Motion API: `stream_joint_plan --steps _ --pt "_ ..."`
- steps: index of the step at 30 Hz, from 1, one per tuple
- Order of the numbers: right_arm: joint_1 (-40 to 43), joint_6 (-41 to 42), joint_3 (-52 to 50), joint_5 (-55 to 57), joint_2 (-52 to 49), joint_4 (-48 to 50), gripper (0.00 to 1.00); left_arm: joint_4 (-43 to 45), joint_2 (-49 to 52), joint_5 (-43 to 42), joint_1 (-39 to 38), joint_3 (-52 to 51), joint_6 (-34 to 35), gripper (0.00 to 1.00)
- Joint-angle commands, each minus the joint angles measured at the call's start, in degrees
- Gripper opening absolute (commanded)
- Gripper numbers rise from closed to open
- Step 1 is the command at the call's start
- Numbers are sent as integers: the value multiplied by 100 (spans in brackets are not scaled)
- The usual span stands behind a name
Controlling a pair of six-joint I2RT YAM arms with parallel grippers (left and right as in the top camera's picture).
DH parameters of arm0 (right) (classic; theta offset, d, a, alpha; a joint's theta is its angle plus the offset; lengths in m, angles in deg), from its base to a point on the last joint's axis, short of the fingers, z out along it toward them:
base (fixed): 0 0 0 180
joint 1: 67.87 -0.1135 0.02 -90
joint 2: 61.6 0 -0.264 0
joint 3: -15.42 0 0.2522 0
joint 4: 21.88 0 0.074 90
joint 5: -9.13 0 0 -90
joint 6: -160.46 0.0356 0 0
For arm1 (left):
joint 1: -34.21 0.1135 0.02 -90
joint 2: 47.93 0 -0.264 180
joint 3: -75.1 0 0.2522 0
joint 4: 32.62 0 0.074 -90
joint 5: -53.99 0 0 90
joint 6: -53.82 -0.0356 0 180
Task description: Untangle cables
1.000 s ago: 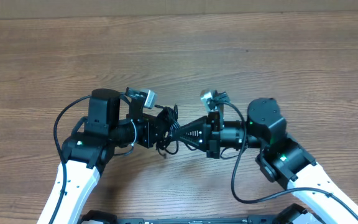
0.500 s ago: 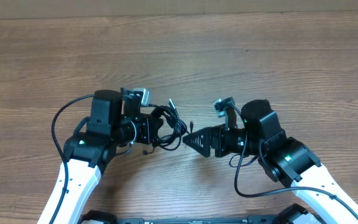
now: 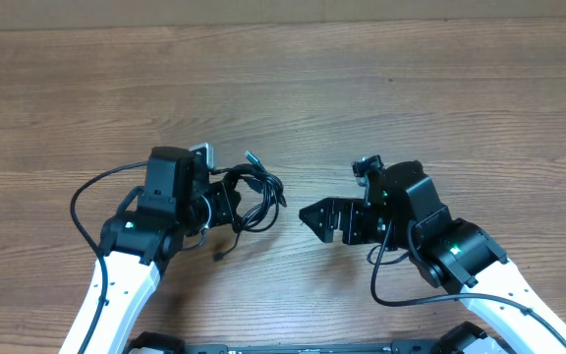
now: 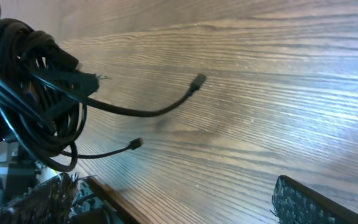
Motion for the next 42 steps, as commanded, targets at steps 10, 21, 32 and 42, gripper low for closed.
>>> stream_joint_plan --steps 10,21,32,42 --pt "15 22 127 105 76 11 100 -922 11 1119 -11 -2 3104 4" --pt "15 22 127 105 76 11 100 -907 11 748 -11 -2 981 4" --pt "-13 24 127 -39 61 756 82 -804 13 275 -11 -2 -400 4" --pt "-710 -706 127 -503 7 1071 47 -138 131 -1482 -11 -2 -1611 4"
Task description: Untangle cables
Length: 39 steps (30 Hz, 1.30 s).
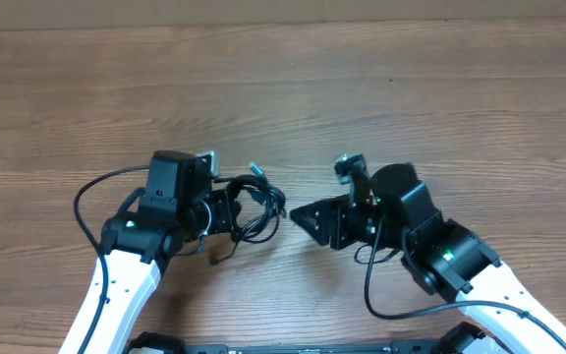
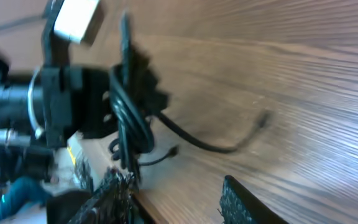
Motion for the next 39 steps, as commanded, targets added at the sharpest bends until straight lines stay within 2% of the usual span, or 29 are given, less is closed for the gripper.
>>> stream_joint_plan --steps 1,4,8,12,16,19,21,28,34,37,39 --pt "-310 -490 120 -118 -9 151 48 144 111 -1305 -11 7 -1045 4" --pt "-459 -651 120 -116 -52 354 46 98 254 -1298 -11 7 -1102 4" --pt "-466 -688 120 -31 -68 531 33 57 542 -1351 -11 7 -1143 4" --pt "-466 -688 120 361 -68 522 33 83 750 -1827 -11 7 -1670 4" --pt "-466 -730 120 455 -68 525 32 101 778 -1919 -11 7 -1775 4" --pt "-466 -732 120 608 -68 518 18 98 776 -2006 -11 7 -1878 4" --pt "-466 -728 120 643 -68 520 4 96 776 -2052 -11 7 -1917 4" --pt "-334 -658 151 654 -42 619 4 -219 774 -1969 -11 7 -2107 4" --pt "-275 -734 597 470 201 704 4 -590 774 -1598 -11 7 -2114 4" --pt "-275 -1023 728 813 225 702 4 -588 774 -1862 -11 7 -2315 4" --pt "-275 -1252 726 1182 181 667 4 -592 774 -2409 -11 7 -2741 4"
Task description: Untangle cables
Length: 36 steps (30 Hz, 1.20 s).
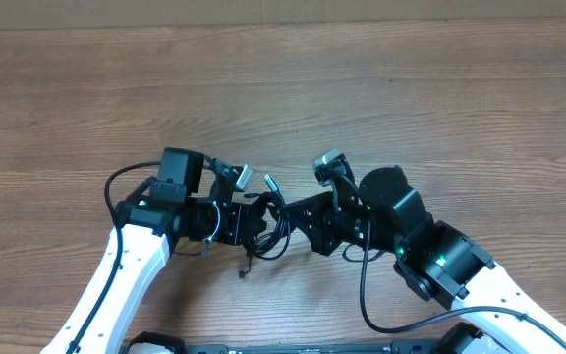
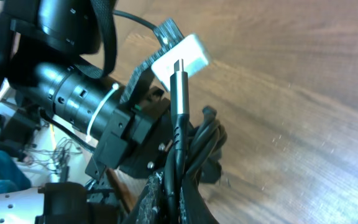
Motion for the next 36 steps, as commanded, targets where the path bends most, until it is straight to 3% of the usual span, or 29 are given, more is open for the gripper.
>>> stream_joint_plan --steps 1,8,19,29,32,36 --pt "142 -516 479 1047 188 162 4 -146 -9 -772 -39 -46 -1097 4" --pt "142 -638 479 2175 -280 103 4 -354 -9 -2824 -39 -46 -2677 4" --pt "142 -616 479 2385 -846 -531 9 -413 -9 -4614 -37 -46 -4140 4" --pt "142 -297 492 2837 -846 -1102 18 -264 -9 -4774 11 -46 -4190 4" --pt "142 39 538 2859 -758 -1213 31 -170 -7 -4944 127 -44 -4186 4" --pt "142 57 577 2859 -498 -1311 38 -142 -9 -4944 326 -42 -4186 4"
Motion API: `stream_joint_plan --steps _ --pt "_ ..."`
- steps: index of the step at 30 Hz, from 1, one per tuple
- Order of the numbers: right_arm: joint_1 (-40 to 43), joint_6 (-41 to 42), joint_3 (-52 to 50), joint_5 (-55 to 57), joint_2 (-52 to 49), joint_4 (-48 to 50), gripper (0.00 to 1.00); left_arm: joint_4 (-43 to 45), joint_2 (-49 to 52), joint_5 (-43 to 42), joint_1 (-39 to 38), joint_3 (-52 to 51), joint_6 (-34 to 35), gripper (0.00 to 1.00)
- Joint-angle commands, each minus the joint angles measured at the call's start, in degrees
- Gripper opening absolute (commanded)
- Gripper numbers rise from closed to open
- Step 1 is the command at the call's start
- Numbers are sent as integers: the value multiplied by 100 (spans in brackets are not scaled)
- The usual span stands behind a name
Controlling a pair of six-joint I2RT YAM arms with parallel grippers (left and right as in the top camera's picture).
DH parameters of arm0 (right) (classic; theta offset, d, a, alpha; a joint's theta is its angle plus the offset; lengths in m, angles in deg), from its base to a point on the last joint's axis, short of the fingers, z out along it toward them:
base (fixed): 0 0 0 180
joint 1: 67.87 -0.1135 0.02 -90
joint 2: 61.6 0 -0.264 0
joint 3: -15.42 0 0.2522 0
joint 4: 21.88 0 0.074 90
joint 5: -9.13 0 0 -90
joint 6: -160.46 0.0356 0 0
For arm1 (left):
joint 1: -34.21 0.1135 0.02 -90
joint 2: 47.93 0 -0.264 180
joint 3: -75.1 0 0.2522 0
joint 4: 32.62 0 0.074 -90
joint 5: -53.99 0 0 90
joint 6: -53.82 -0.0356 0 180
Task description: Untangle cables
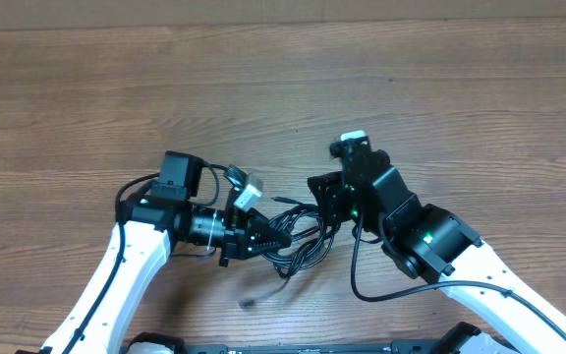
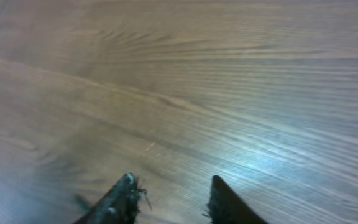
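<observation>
A tangle of thin black cables (image 1: 301, 246) hangs at the front middle of the wooden table (image 1: 381, 69). My left gripper (image 1: 268, 236) is shut on the tangle's left side. Loops spread right from there toward my right gripper (image 1: 320, 197). One loose cable end (image 1: 249, 300) appears as a blur near the front edge. In the right wrist view my right gripper (image 2: 173, 180) stands open, and only blurred bare wood shows between its fingertips (image 2: 128, 182). From overhead, a few strands reach up to the right gripper's fingers, but I cannot tell whether they touch.
The left arm (image 1: 126, 265) comes in from the front left and the right arm (image 1: 460, 265) from the front right. Each has its own black supply cable looping beside it. Bare wood stretches across the far half of the table.
My right gripper was pressed in against the bundle with a plugged cable rising between its fingers. It now sits back to the right, open over bare wood. The tangle has spread out looser to the right.
The left gripper held a tight coil while my right gripper stood open well to the right. The right gripper then came closer, and the coil showed large in its view. It reached the bundle beside the left gripper. Now it has drawn off, and the cables hang in looser loops.
</observation>
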Motion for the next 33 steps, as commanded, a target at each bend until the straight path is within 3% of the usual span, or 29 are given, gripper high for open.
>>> stream_joint_plan --steps 1,12,16,23,29,33 --pt "22 81 13 299 221 -138 39 72 -177 -997 214 114 -439 5" --pt "22 638 13 -42 1307 -1056 56 74 -175 -820 940 111 -369 4" --pt "22 638 11 -907 1718 -975 63 74 -175 -763 964 111 -234 4" --pt "22 820 7 -2549 1823 -754 64 328 -175 -772 964 111 -131 4" --pt "20 1414 4 -2776 1606 -1043 64 984 -175 -708 964 111 772 4" --pt "20 1414 4 -2804 1436 -1117 64 1419 -175 116 964 111 1982 4"
